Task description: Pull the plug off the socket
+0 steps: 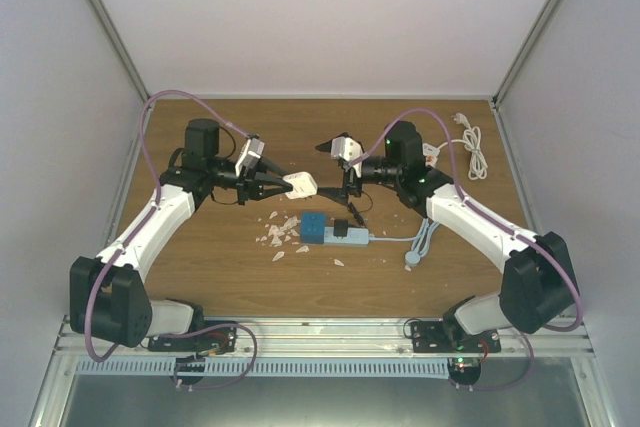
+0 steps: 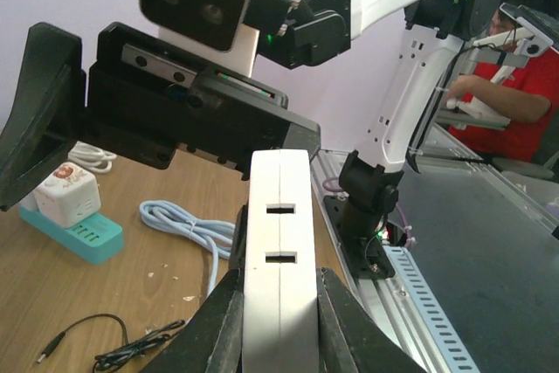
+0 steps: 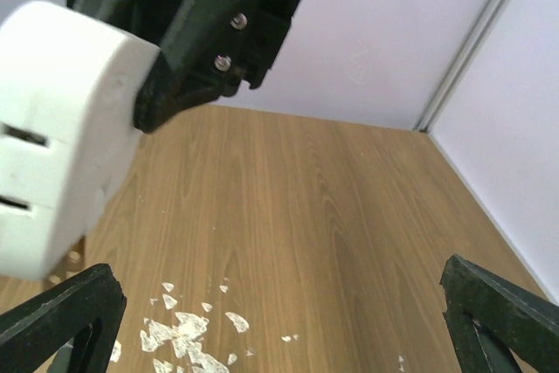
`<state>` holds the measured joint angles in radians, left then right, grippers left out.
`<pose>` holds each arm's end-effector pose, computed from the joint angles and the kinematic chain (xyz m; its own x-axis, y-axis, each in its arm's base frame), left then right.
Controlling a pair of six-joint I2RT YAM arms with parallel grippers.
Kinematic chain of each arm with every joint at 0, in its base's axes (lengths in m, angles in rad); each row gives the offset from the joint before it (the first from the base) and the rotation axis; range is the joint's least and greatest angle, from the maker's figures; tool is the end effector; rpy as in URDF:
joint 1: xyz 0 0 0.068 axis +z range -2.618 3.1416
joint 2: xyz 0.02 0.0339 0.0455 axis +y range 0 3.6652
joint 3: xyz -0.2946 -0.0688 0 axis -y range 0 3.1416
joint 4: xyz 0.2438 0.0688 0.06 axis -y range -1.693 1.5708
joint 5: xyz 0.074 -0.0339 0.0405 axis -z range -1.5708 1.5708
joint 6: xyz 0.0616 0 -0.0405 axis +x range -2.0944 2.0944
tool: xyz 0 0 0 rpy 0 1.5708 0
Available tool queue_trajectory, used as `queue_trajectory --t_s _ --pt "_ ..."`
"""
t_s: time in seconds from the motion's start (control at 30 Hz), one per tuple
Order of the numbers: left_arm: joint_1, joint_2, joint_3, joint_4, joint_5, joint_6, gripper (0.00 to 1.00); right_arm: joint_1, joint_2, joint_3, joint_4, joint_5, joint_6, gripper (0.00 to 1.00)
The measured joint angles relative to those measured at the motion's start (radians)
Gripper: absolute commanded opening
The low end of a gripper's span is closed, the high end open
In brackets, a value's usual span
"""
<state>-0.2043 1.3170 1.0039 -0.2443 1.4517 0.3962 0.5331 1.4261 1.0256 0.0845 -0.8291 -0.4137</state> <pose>0.2475 -0.1138 0.3376 -0.1501 0.0779 -0.9856 0.9833 -0.0918 -0.1570 0.2657 0.2095 0.3293 0.1356 -0.2353 -0.9624 -0.9746 0.1431 -0.1723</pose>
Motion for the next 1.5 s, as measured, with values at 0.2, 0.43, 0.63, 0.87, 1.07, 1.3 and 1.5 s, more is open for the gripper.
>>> queue_trajectory --t_s 0.2,0.43,0.63,0.87,1.07,1.3,1.5 --pt "0.005 0.000 -0.015 0.035 0.010 -0.041 0.00 0.024 0.001 0.010 -0.018 -0.014 0.003 1.00" --pt "0.009 -0.003 -0.024 0.071 0.026 -0.076 0.00 0.052 0.003 0.014 -0.026 -0.003 0.003 1.00" --pt "0.009 -0.003 -0.031 0.095 0.029 -0.099 0.00 0.069 0.018 0.035 -0.052 0.017 0.005 1.00" --pt "0.014 -0.011 -0.036 0.123 0.023 -0.101 0.00 0.072 0.023 0.060 -0.080 0.043 0.031 0.99" --pt "0.016 -0.023 -0.039 0.138 0.009 -0.101 0.00 0.074 0.024 0.073 -0.099 0.052 0.054 0.99" --pt "0.023 -0.023 -0.047 0.181 -0.026 -0.135 0.00 0.072 0.037 0.082 -0.106 0.091 0.105 0.99" --pt "0.027 -0.023 -0.060 0.196 -0.062 -0.165 0.00 0.072 0.053 0.082 -0.104 0.119 0.132 1.00"
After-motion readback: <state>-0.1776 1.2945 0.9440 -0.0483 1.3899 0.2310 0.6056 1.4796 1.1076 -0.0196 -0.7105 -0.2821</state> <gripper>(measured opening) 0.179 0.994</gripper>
